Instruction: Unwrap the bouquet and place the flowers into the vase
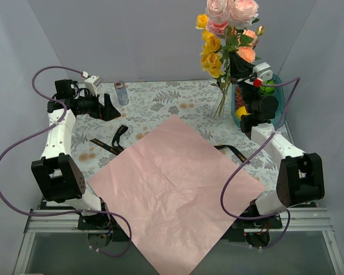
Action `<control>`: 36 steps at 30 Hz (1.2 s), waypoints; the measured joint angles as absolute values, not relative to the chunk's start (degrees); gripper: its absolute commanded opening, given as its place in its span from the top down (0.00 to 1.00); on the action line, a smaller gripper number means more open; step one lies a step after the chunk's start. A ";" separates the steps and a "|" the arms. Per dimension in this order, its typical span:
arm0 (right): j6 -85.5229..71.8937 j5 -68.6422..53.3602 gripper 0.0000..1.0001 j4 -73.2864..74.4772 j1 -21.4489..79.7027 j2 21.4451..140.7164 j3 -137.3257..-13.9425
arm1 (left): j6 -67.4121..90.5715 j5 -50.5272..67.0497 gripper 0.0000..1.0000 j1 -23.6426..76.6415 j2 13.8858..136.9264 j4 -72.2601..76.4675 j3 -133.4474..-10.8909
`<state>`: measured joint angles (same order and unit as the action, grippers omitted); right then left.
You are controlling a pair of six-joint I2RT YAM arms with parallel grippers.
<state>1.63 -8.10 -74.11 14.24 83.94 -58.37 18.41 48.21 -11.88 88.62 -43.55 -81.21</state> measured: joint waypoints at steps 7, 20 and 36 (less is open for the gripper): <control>1.30 -8.12 0.99 -74.02 14.15 86.52 -59.90 | 18.35 48.21 0.02 -11.88 88.64 -43.77 -81.23; 0.05 -9.19 0.99 -73.87 12.67 89.52 -59.90 | 17.10 47.42 0.02 -11.88 88.66 -45.60 -81.82; -3.40 -6.15 0.99 -74.67 11.97 90.06 -55.90 | 16.86 47.40 0.02 -11.90 88.84 -45.93 -82.98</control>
